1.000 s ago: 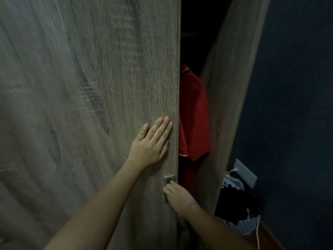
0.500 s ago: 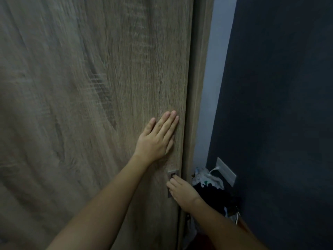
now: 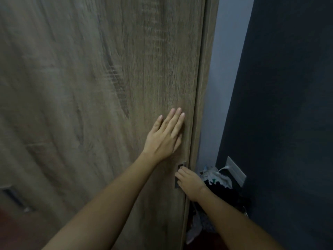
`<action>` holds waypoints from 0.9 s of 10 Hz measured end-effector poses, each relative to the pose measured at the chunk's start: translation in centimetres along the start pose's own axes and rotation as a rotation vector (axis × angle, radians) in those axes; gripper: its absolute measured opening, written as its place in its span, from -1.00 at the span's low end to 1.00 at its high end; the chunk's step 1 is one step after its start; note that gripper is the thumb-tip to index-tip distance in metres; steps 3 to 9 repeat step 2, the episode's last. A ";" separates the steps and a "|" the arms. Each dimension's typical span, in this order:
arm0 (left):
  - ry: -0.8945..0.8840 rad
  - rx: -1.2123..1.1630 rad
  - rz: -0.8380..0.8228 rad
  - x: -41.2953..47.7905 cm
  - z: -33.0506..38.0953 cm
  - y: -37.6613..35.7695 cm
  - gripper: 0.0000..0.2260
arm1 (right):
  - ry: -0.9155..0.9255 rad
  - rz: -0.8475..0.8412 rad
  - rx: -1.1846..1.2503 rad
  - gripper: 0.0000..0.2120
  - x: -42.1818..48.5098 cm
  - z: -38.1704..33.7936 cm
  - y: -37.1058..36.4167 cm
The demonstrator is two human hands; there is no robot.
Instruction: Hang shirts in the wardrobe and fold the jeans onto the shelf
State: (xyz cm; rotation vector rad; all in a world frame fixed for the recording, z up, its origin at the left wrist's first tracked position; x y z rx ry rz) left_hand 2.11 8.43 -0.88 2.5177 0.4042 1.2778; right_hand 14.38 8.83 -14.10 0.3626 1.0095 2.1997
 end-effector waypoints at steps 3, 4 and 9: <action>0.180 -0.151 -0.245 -11.6 -1.1 3.5 -0.50 | -0.254 0.040 0.485 -0.51 -2.4 -2.1 2.1; 0.180 -0.151 -0.245 -11.6 -1.1 3.5 -0.50 | -0.254 0.040 0.485 -0.51 -2.4 -2.1 2.1; 0.180 -0.151 -0.245 -11.6 -1.1 3.5 -0.50 | -0.254 0.040 0.485 -0.51 -2.4 -2.1 2.1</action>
Point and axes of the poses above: each hand's wrist, its own x-axis towards the middle knuckle, its own y-axis out of the back of the hand, z = x × y, the point moved 2 cm from there along x, towards the middle knuckle, and after that the axes turned 10 degrees about -y, right-handed, at the moved point
